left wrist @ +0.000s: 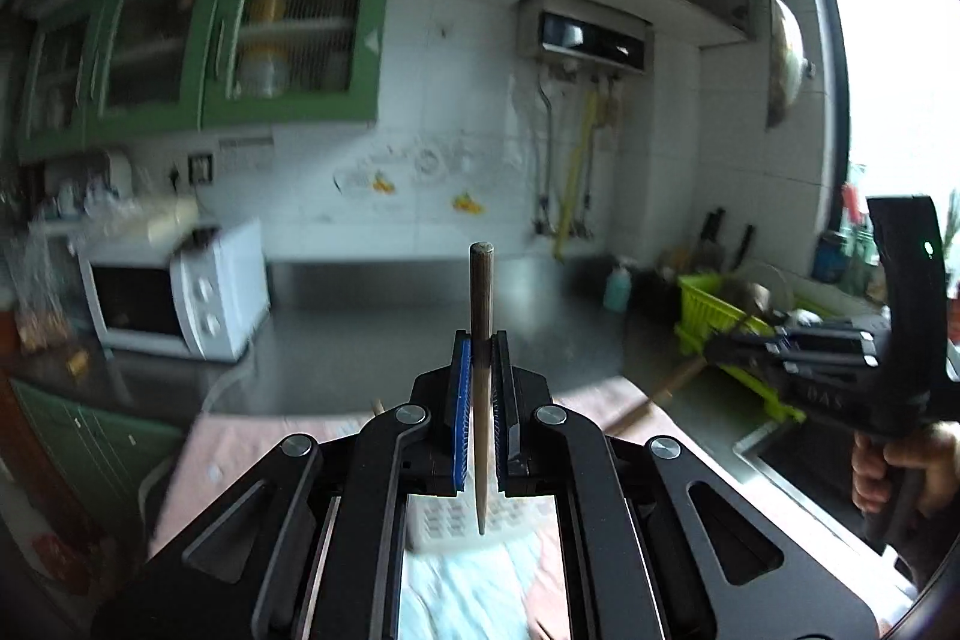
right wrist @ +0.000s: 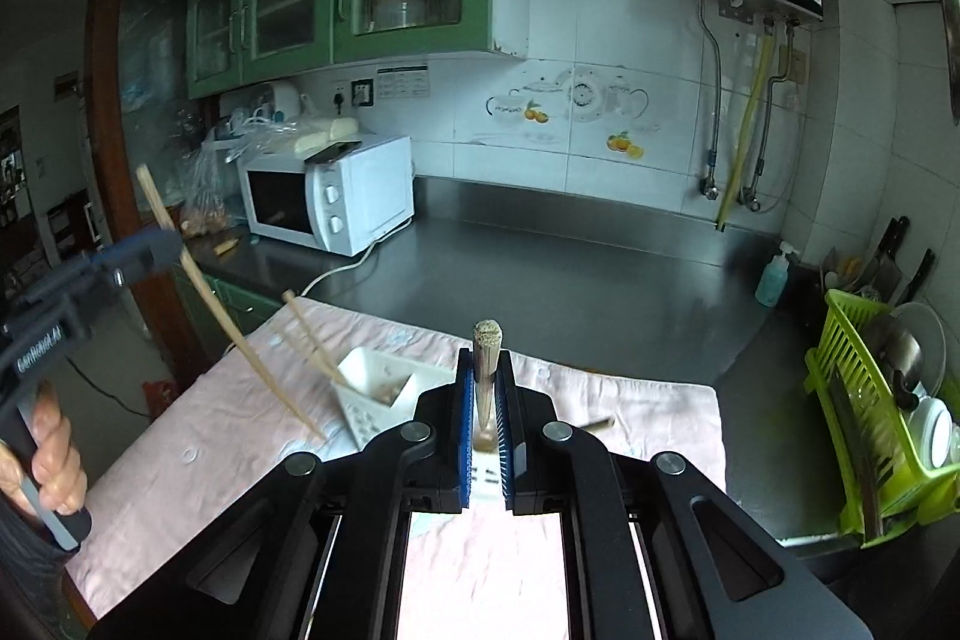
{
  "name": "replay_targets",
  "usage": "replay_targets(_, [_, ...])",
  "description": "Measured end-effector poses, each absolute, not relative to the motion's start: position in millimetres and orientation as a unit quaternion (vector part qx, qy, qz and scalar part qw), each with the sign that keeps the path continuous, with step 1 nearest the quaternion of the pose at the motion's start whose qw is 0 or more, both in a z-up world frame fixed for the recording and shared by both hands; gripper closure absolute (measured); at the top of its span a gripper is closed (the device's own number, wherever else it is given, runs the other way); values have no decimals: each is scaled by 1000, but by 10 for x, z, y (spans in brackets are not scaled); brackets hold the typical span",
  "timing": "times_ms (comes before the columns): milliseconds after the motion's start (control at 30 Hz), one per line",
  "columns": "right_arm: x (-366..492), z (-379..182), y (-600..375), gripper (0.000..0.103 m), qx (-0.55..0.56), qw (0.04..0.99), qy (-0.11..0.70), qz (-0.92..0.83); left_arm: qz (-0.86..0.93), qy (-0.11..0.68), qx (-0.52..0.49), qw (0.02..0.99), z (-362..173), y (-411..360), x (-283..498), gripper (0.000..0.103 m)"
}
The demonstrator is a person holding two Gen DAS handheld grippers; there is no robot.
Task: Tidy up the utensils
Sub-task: 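Open the left tool over the holder to drop its chopstick while the right tool releases its chopstick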
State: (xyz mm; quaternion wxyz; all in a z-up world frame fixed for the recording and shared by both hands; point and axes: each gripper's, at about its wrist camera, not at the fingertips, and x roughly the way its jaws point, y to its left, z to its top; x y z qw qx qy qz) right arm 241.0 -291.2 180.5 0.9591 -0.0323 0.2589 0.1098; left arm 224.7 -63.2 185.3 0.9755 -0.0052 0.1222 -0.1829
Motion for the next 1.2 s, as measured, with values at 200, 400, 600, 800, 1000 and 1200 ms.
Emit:
replay_targets(200, [2748, 1697, -2947, 96, -30, 955, 276, 105, -158, 103, -10, 982, 1944, -701, 2628, 98])
replay_targets(400, [2967, 1494, -2893, 96, -37, 947, 298, 113, -131, 119, -3, 984, 1773, -761, 2978, 98])
replay_targets(600, [3063, 1346, -2835, 96, -43, 942, 313, 113, -123, 157, -16, 980, 1505, -716, 3278, 98])
replay_targets(800, [3078, 1302, -2824, 96, -46, 941, 316, 112, -131, 187, -18, 973, 1294, -696, 3401, 97])
replay_targets(1000, [2955, 1374, -2835, 79, -46, 947, 300, 108, -134, 198, -20, 971, 1238, -651, 3349, 95])
replay_targets(1200, [2531, 1440, -2828, 77, -44, 953, 277, 114, -135, 197, -19, 971, 1319, -569, 3005, 92])
